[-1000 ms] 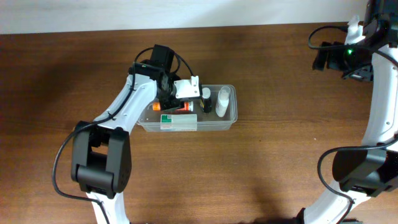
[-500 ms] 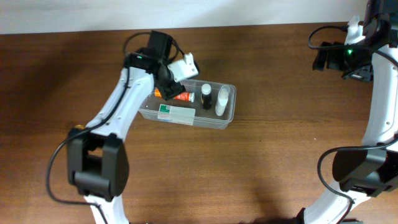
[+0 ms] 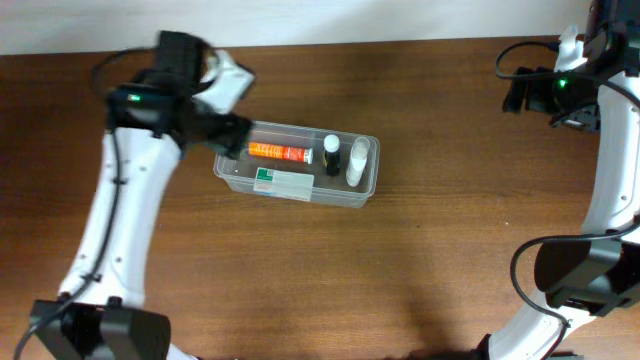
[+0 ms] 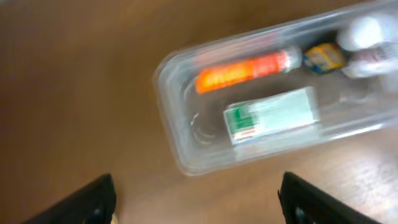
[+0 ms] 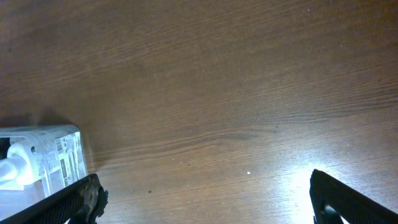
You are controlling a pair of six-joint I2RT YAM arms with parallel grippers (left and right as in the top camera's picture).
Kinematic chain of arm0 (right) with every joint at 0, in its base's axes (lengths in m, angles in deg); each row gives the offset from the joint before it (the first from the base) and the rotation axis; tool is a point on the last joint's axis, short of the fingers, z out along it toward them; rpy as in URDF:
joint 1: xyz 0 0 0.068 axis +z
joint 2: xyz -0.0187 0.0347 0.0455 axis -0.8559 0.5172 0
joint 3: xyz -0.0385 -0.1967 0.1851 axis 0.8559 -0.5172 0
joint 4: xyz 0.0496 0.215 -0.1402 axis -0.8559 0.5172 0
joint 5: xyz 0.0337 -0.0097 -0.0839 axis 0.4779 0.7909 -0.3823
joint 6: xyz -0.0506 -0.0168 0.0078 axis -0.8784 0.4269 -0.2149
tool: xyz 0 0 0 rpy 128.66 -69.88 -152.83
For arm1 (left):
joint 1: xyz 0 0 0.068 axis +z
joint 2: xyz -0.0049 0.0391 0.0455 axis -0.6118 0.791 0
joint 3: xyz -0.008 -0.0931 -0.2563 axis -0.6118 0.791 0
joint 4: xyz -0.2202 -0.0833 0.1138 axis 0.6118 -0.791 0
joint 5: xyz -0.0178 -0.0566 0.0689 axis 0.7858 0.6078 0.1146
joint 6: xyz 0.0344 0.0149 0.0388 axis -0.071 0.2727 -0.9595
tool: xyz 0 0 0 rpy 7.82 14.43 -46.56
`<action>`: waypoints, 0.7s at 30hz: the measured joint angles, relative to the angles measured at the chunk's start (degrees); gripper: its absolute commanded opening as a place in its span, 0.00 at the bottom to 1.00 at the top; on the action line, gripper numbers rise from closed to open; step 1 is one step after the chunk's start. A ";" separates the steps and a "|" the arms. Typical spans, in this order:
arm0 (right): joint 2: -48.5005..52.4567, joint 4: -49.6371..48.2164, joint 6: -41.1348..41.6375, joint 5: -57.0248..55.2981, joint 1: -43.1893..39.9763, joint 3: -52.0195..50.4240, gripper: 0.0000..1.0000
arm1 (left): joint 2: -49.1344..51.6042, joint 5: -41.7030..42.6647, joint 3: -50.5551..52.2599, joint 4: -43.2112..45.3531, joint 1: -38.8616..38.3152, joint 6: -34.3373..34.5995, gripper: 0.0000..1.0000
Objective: Pack container
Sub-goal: 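Open the left gripper and move it to the small jar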
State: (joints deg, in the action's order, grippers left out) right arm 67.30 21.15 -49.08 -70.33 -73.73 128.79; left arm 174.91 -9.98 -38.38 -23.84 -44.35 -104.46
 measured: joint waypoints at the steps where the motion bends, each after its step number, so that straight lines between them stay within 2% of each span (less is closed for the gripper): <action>1: 0.00 0.02 0.00 0.00 0.00 0.00 0.99 | 0.09 -0.37 0.39 -1.33 2.75 2.80 0.87; 6: 0.00 0.02 0.02 0.00 0.00 0.00 0.98 | 0.13 -1.20 3.43 -2.36 16.70 11.45 0.87; 9: 0.00 0.02 0.00 0.00 0.00 0.00 0.98 | 0.13 -1.42 6.12 -2.05 21.38 13.46 0.87; 12: 0.00 0.02 0.00 0.00 0.00 0.00 0.98 | 0.13 -1.49 10.32 0.13 24.41 14.71 0.87; 20: 0.00 0.02 0.00 0.00 0.00 0.00 0.98 | 0.22 -1.44 24.85 12.57 27.89 16.39 0.87; 21: 0.00 0.02 0.04 0.00 0.00 0.00 0.99 | 0.22 -1.44 26.49 14.38 28.48 16.50 0.93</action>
State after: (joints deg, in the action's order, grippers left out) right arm 67.30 21.17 -49.03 -70.33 -73.73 128.79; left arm 175.13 -11.42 -11.89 -9.46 -15.87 -87.96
